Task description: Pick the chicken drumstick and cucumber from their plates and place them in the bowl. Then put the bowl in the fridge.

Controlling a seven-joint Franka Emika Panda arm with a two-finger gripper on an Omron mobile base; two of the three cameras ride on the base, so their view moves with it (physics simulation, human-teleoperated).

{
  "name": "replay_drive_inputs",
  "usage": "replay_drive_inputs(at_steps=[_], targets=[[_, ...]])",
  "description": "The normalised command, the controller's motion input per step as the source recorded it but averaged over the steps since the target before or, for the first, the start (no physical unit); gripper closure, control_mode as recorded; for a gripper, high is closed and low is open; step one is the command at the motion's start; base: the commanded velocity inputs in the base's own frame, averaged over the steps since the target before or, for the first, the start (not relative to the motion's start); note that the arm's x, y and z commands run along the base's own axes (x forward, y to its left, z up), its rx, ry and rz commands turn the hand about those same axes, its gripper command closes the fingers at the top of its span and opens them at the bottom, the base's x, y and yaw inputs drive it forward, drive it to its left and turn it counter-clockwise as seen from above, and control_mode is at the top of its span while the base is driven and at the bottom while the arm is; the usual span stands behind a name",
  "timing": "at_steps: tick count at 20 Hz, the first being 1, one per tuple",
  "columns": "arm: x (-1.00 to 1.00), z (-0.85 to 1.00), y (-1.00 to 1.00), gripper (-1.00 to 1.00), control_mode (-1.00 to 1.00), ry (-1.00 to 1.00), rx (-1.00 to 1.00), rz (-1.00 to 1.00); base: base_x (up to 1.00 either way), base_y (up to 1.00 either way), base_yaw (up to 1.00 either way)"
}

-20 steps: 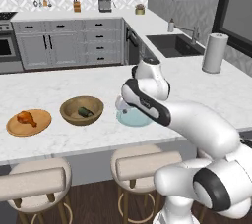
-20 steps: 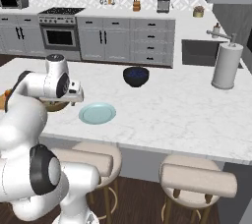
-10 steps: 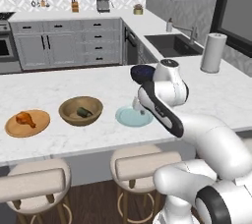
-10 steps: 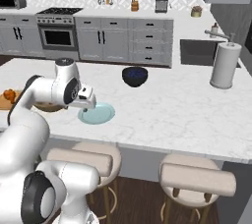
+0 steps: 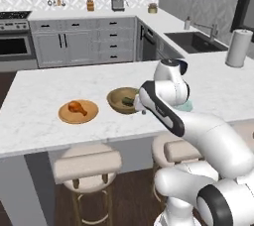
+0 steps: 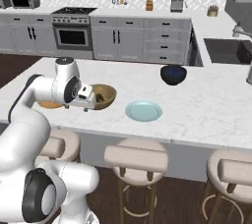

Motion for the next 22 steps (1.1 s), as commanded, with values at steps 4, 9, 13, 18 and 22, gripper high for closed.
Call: replay_drive_inputs(at_steps=[4,9,13,18,22], targets=[[0.0,0.0,0.0,-1.0,1.0,0.0,0.0,0.0,-0.13,1.0,0.0],[0.0,0.0,0.0,-1.0,1.0,0.0,0.0,0.0,0.51,0.77,0.0],[0.0,0.0,0.0,-1.0,1.0,0.0,0.0,0.0,1.0,0.0,0.01],[0.48,-0.02,0.02,-1.0,-1.0,0.06,0.0,0.03,0.4,0.01,0.0],[0.41,-0.25,0.0,-1.0,-1.0,0.01,-0.02,0.31,0.0,0.0,0.0]])
